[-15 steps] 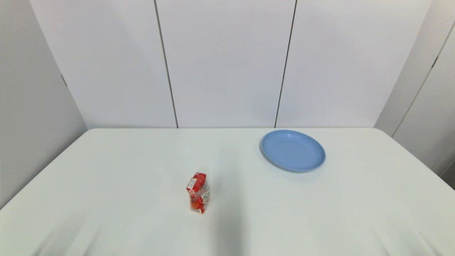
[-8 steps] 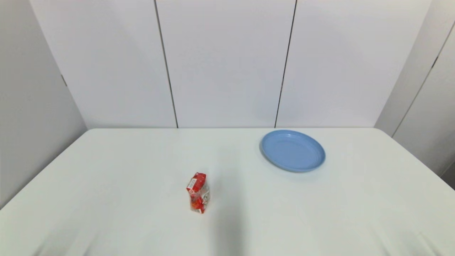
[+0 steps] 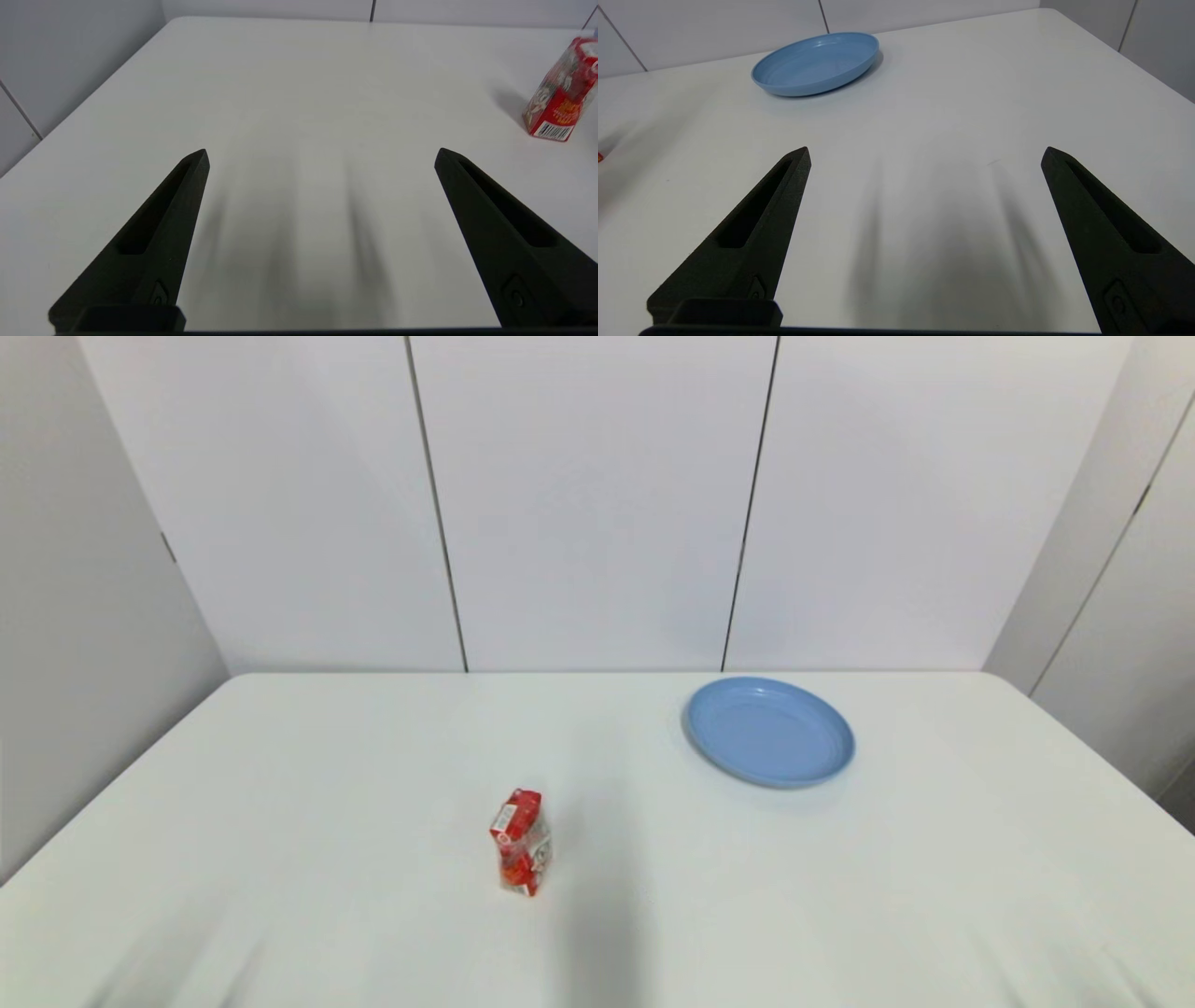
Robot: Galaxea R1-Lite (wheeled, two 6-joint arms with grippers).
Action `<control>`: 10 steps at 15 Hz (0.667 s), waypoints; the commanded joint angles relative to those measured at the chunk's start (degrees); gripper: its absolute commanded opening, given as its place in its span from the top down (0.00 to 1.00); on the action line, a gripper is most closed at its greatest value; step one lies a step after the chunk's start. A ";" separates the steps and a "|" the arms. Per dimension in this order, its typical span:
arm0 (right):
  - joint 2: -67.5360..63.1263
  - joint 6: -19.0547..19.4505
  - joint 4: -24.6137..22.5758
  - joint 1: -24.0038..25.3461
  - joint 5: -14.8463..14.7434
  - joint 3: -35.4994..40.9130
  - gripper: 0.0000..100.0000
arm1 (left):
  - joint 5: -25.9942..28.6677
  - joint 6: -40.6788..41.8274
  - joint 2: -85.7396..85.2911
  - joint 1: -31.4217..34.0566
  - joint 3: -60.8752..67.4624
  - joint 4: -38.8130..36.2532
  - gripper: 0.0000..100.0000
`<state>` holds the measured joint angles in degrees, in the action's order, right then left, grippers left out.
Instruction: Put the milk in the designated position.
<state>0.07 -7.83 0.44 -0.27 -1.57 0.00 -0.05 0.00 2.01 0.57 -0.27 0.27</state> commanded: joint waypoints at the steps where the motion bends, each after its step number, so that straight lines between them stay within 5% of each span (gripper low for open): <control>1: -0.07 -0.08 0.00 0.00 -0.01 0.00 0.00 | 0.40 4.22 13.72 0.22 -7.47 -0.44 0.00; 3: -0.07 0.00 0.00 0.00 -0.01 0.00 0.00 | 4.09 7.47 20.49 0.22 -12.56 -1.59 0.00; 10: -0.07 0.00 0.00 0.00 -0.01 0.00 0.00 | 32.04 23.99 44.31 -0.31 -23.55 -2.55 0.00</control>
<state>0.07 -7.77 0.44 -0.27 -1.56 0.00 24.38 17.66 34.94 0.41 -20.14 -1.67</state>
